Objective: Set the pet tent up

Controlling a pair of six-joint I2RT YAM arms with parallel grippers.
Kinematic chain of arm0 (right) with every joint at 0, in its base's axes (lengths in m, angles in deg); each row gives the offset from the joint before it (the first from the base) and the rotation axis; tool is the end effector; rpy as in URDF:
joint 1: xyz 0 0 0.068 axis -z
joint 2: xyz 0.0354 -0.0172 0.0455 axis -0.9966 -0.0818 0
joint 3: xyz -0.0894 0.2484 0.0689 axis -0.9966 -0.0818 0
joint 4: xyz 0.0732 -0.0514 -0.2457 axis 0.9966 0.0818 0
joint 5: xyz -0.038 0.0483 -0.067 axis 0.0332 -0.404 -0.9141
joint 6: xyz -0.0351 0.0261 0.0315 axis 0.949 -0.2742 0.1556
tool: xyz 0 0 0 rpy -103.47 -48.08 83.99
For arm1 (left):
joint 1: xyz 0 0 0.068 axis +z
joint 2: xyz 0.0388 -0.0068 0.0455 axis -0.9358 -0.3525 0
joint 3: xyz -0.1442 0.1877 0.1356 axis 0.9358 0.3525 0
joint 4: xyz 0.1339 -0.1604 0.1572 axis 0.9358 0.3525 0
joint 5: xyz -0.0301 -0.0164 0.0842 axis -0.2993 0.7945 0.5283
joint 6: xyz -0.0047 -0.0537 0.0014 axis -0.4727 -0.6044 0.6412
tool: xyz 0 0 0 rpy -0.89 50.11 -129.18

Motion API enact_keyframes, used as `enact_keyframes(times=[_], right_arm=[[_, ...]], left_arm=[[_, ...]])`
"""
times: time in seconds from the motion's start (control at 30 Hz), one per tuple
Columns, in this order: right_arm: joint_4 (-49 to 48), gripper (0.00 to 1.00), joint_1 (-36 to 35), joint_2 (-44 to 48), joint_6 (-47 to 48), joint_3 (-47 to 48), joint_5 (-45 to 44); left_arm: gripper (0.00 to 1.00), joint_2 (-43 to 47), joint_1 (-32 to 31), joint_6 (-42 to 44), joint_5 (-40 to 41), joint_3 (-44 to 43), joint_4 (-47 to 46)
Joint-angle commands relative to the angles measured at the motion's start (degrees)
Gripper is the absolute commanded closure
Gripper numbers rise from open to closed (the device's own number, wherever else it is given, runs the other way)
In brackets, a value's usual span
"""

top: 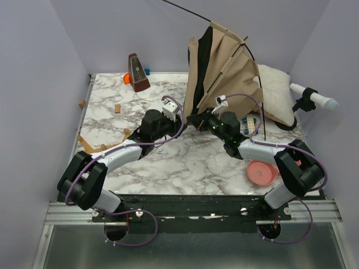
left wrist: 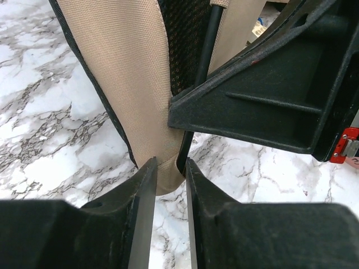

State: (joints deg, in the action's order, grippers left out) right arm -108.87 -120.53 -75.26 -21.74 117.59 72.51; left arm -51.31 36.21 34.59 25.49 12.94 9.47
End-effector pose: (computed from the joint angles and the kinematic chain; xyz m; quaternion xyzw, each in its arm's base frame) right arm 0.2749 0.1978 0.2251 0.0045 0.7365 0.4409 0.5130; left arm 0.2593 -0.1807 0.2364 0.2205 0.7623 -0.3317 0.5102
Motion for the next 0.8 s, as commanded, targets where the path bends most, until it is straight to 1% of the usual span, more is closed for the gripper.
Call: enact_keyframes(times=[0.0, 0.07, 0.1, 0.13, 0.23, 0.27, 0.3, 0.63, 0.77], right_arm=[[1.3, 1.00, 0.9, -1.1, 0.6, 1.2, -2.4], [1.3, 1.00, 0.9, -1.1, 0.6, 1.3, -2.5], [1.2, 1.00, 1.0, -1.2, 0.6, 1.3, -2.5], [1.2, 1.00, 0.9, -1.2, 0.6, 1.4, -2.5], [1.1, 1.00, 1.0, -1.1, 0.6, 1.3, -2.6], [1.0, 1.00, 0.9, -1.1, 0.6, 1.2, -2.6], [0.9, 1.00, 1.0, -1.1, 0.7, 1.1, -2.7], [-3.0, 1.00, 1.0, -0.3, 4.0, -1.8, -1.8], [-5.0, 1.00, 1.0, 0.6, 3.2, -3.7, -1.3]], left_arm=[[0.68, -1.1, -0.5, 0.2, 0.6, -1.3, 0.5], [0.68, -1.3, -0.7, 0.2, 0.8, -1.3, 0.5], [0.70, -1.3, -0.8, 0.2, 0.8, -1.3, 0.6], [0.73, -1.4, -0.8, 0.2, 0.8, -1.3, 0.7], [0.90, -1.6, -1.0, 0.3, 0.4, -1.5, 0.8], [0.97, -1.6, -1.1, 0.2, 0.0, -1.6, 0.9], [1.00, -1.6, -1.1, 0.1, -0.2, -1.7, 1.0], [1.00, 2.1, -1.0, -5.9, -1.0, -1.7, -2.1], [1.00, 2.5, -1.0, -7.6, -1.5, -2.1, -4.5]])
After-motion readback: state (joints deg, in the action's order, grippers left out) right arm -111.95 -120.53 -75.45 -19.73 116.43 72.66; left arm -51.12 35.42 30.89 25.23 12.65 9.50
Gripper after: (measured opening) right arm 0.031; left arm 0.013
